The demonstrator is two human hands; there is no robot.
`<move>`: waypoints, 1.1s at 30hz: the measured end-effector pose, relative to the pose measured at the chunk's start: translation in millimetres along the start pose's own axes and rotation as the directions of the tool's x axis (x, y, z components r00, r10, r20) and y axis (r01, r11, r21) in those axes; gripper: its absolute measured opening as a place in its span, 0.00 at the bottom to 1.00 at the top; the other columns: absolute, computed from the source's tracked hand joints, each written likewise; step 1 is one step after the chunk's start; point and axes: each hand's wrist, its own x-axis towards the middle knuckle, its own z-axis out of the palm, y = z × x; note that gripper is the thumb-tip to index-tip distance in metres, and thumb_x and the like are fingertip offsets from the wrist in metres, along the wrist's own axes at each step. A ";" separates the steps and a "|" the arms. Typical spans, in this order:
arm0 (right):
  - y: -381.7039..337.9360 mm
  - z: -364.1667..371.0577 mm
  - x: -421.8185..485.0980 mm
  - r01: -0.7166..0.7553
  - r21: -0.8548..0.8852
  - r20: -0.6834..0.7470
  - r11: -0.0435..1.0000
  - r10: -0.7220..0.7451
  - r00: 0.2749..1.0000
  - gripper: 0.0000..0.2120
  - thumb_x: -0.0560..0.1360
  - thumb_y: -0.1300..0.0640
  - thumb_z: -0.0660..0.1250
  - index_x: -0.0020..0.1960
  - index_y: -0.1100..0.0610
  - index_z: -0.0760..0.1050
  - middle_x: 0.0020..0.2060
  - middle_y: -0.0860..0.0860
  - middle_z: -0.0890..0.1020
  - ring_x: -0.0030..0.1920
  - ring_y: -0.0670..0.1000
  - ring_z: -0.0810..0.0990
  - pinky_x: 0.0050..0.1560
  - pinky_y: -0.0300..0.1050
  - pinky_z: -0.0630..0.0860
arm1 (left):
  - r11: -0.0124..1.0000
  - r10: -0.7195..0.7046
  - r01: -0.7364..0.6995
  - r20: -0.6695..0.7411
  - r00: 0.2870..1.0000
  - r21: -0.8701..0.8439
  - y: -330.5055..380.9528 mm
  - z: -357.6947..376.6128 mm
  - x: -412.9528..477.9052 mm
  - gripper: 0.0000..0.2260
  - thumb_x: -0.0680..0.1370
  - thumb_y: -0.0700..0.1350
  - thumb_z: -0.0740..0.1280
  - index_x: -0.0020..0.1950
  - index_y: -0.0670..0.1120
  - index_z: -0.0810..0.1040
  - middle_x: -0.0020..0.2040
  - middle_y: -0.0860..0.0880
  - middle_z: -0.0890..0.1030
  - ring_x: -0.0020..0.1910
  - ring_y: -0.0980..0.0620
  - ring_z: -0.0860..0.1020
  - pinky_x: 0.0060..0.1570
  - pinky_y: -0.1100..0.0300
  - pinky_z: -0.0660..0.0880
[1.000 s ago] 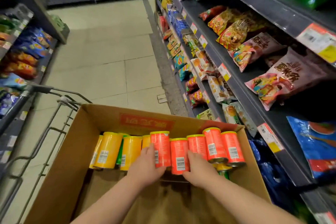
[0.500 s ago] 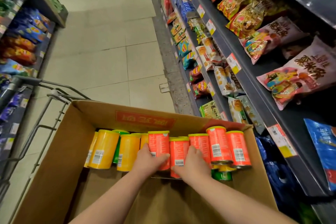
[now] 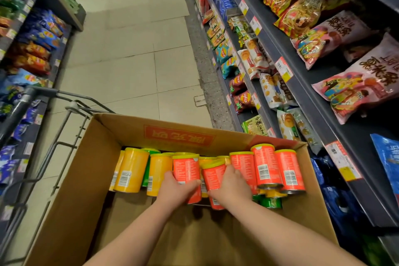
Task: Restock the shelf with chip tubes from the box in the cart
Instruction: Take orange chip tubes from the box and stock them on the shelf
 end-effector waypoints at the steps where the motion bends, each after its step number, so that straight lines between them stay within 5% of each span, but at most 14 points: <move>1: -0.3 0.3 -1.4 0.003 0.012 -0.003 1.000 -0.003 1.000 0.39 0.68 0.42 0.73 0.70 0.54 0.57 0.64 0.53 0.71 0.65 0.56 0.71 0.60 0.52 0.73 | 1.000 0.000 0.000 -0.005 1.000 -0.013 -0.4 -3.3 -2.5 0.31 0.65 0.51 0.78 0.62 0.42 0.69 0.55 0.44 0.79 0.52 0.45 0.79 0.56 0.48 0.76; 5: -1.1 -1.5 -10.4 0.035 0.100 -0.029 0.994 -0.033 0.999 0.41 0.67 0.43 0.73 0.70 0.54 0.55 0.63 0.54 0.72 0.65 0.57 0.72 0.62 0.51 0.71 | 0.999 -0.007 0.007 -0.010 1.000 -0.032 -1.8 -14.6 -15.5 0.37 0.60 0.57 0.76 0.63 0.44 0.68 0.56 0.44 0.79 0.53 0.45 0.79 0.57 0.47 0.76; 11: 3.4 -9.1 -36.5 0.083 0.283 -0.032 0.956 -0.077 0.997 0.47 0.67 0.48 0.74 0.76 0.52 0.48 0.69 0.53 0.65 0.68 0.55 0.68 0.64 0.49 0.68 | 0.997 0.050 -0.049 0.006 0.999 -0.051 -8.5 -23.0 -41.0 0.32 0.63 0.55 0.77 0.61 0.46 0.68 0.55 0.46 0.79 0.53 0.47 0.79 0.57 0.47 0.76; 15: 9.7 -11.2 -65.6 0.081 0.360 -0.074 0.929 -0.058 0.996 0.46 0.66 0.51 0.74 0.75 0.52 0.51 0.67 0.53 0.67 0.66 0.54 0.70 0.64 0.48 0.69 | 0.992 0.116 -0.115 0.017 0.993 -0.049 -7.7 -26.7 -63.0 0.27 0.66 0.51 0.78 0.58 0.46 0.69 0.53 0.47 0.78 0.50 0.48 0.77 0.56 0.53 0.74; 18: 15.3 -12.8 -92.3 0.091 0.391 -0.121 0.916 -0.047 0.992 0.46 0.65 0.53 0.74 0.75 0.53 0.52 0.67 0.54 0.67 0.65 0.54 0.70 0.64 0.46 0.69 | 0.984 0.166 -0.161 0.059 0.984 -0.079 -6.6 -27.8 -84.5 0.33 0.59 0.56 0.75 0.59 0.46 0.69 0.54 0.47 0.79 0.52 0.47 0.78 0.58 0.52 0.75; 26: 36.0 -17.3 -175.9 0.099 0.486 -0.263 0.869 0.037 0.964 0.42 0.64 0.53 0.75 0.72 0.53 0.57 0.60 0.52 0.72 0.57 0.52 0.75 0.59 0.48 0.74 | 0.942 0.320 -0.297 0.159 0.934 -0.153 -22.0 -26.5 -145.3 0.30 0.61 0.58 0.75 0.57 0.50 0.68 0.53 0.48 0.78 0.51 0.48 0.79 0.57 0.50 0.76; 33: 67.7 -13.9 -250.0 0.120 0.588 -0.366 0.800 0.130 0.922 0.38 0.67 0.54 0.74 0.71 0.54 0.59 0.53 0.48 0.73 0.51 0.48 0.75 0.55 0.44 0.74 | 0.883 0.460 -0.414 0.240 0.855 -0.220 -30.9 -11.2 -200.1 0.18 0.72 0.49 0.74 0.56 0.48 0.70 0.48 0.51 0.77 0.42 0.55 0.76 0.39 0.62 0.70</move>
